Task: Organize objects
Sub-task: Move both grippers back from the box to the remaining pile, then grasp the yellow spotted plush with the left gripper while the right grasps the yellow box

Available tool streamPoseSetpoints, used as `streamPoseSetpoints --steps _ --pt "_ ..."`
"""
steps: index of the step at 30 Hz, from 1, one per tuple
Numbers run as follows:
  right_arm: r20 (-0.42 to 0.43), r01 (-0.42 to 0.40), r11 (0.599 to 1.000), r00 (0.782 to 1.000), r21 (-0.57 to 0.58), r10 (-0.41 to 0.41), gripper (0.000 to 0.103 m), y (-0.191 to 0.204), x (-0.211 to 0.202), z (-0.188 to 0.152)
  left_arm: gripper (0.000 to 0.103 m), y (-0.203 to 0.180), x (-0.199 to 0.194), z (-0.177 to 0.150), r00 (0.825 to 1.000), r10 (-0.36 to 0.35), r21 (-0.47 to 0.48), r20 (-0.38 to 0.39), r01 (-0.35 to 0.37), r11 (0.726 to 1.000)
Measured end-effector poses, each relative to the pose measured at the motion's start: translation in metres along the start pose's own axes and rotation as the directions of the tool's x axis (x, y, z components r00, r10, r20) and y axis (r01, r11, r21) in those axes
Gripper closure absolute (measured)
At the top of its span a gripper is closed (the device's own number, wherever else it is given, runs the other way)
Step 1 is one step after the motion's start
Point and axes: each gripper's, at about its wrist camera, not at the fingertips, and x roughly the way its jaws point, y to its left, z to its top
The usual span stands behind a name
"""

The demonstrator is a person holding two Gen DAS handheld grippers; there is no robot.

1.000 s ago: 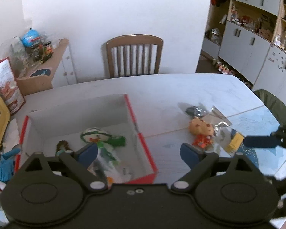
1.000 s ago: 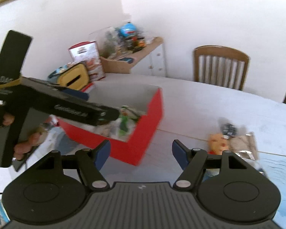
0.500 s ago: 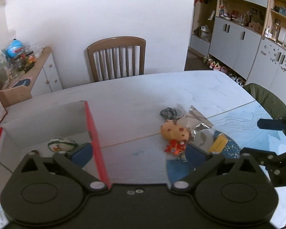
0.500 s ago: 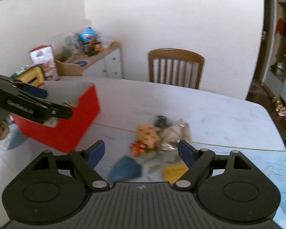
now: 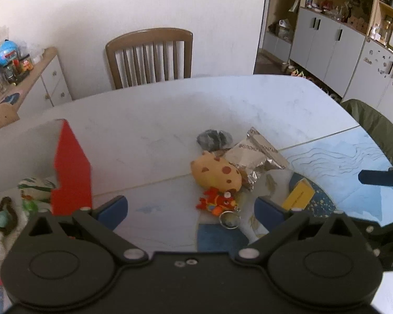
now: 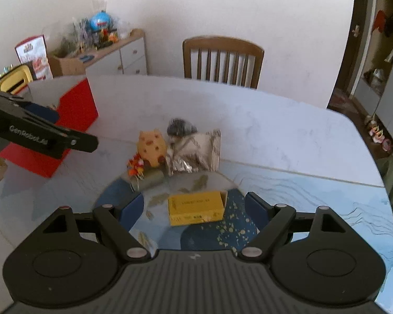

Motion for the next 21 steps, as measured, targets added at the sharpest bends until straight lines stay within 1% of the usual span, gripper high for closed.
streamPoseSetpoints --steps 6,10,16,21 --pt "-0.049 -0.032 0.999 0.998 0.042 0.034 0.019 -0.013 0.027 -0.006 0.000 -0.008 0.024 -0.004 1.000 0.009 -0.012 -0.026 -0.009 1.000" --pt "-0.071 -0.055 0.998 0.996 0.041 0.058 0.019 -0.017 0.041 -0.009 0.000 -0.011 0.038 -0.003 0.999 0.019 -0.023 -0.047 -0.020 1.000" --pt "-0.095 -0.071 0.996 0.993 0.052 0.076 0.019 -0.023 0.060 -0.011 0.000 -0.011 0.053 0.013 0.999 0.026 -0.043 -0.047 -0.028 0.999" --pt "-0.110 -0.083 0.995 0.990 0.054 0.088 0.019 -0.025 0.074 -0.011 0.000 -0.009 0.069 0.026 0.997 0.034 -0.060 -0.065 -0.038 0.998"
